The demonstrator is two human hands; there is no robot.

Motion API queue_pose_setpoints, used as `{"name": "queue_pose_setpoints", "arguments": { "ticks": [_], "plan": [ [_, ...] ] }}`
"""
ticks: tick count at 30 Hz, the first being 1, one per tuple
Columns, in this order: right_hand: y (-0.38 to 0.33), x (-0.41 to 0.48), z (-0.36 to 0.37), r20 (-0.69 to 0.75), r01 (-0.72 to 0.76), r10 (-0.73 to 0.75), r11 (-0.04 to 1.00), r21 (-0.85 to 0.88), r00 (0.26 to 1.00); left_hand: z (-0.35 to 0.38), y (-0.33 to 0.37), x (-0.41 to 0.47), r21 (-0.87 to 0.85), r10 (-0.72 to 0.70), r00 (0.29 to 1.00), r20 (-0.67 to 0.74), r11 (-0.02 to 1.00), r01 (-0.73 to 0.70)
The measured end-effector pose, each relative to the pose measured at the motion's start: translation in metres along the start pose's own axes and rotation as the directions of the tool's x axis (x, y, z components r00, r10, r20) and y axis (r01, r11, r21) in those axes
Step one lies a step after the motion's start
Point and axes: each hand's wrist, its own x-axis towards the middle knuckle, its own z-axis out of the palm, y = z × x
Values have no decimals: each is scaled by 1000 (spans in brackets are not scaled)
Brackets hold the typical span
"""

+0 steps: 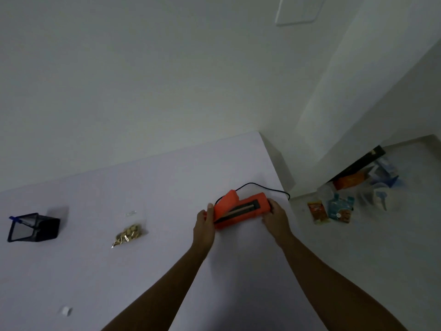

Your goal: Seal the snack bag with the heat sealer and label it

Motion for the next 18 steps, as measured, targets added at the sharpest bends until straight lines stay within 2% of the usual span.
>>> {"name": "queue_pose_setpoints", "arguments": {
  "ticks": [5, 10, 15, 18],
  "plan": [
    [-38, 33, 22, 115, 52, -46, 997, -55, 992, -24, 34, 44, 23, 58, 997, -47, 998, -57],
    [-57, 35, 31, 142, 65, -54, 995, -79, 988, -34, 47, 63, 195, 36, 999, -11, 980, -33],
    [-61, 31, 17, 250, 135, -68, 956, -260, 966, -43, 49, 57, 267, 41, 998, 40, 962, -50],
    [-73, 34, 4, 263, 106, -14, 935, -338, 965, -56, 53, 51, 354, 60, 997, 57, 932, -76]
  ]
}}
